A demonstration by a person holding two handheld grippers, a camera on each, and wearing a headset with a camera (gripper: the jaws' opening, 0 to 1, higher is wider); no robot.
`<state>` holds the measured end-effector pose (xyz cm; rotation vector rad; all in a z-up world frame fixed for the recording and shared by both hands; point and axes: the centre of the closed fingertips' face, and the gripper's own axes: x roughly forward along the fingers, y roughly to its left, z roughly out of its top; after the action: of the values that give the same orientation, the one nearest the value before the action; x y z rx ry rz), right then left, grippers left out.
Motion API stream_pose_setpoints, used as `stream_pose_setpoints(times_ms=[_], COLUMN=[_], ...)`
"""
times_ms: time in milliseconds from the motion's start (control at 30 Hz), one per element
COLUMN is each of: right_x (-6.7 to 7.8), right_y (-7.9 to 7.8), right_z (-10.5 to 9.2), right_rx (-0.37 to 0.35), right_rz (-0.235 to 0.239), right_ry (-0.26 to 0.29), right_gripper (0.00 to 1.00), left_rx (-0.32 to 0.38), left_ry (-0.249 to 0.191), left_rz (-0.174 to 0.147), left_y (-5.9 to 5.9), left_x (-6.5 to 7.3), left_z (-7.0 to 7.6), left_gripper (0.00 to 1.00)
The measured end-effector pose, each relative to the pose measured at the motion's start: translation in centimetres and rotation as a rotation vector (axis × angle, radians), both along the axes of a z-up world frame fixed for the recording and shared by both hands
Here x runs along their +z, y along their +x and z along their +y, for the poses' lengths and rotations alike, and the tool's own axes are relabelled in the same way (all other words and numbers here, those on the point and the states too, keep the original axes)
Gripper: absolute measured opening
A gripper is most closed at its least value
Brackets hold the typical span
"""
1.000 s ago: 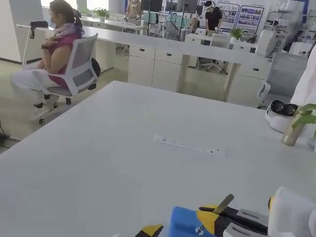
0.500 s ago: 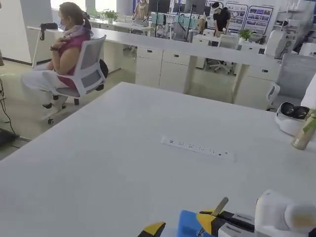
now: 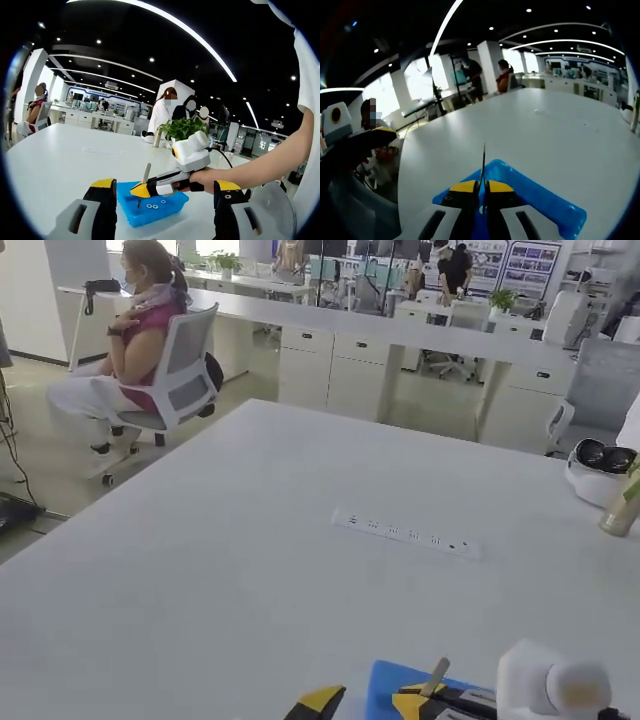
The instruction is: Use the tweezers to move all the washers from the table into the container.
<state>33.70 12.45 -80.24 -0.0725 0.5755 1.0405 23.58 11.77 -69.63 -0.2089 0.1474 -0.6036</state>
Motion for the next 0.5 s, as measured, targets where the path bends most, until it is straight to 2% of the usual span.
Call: stream_pose_setpoints(times_ms=[233,333,400,500], right_x=[-1.2,-1.4,-1.4,-1.5], right_y=[-0.1,-0.5,-0.3,-0.1], right_z=[-0.5,-0.3,-0.3,-0.2], right_rx=[0.002,0.016,0.019,0.022], right_rz=[0.012,0.008,-0.002,-0.002], right_ry=[-0.019,-0.036,-0.027,-0.032], right_gripper=[0.03,0.03,0.03,0.03], left_rx=[-0.003,-0.017,-0.021,-0.023], left_ry=[0.006,-0.030,-0.015,-0.009], left_rz=[0.033,0.012,0.028,0.029], left_y=[0.0,-0.1,-0.1,-0.1], left_x=[-0.6,0.0,-0.4,-0.5], left_z=[0.1,-0.2,-0.2,-0.2], left_gripper=[0.80,0.81,0.81,0.80])
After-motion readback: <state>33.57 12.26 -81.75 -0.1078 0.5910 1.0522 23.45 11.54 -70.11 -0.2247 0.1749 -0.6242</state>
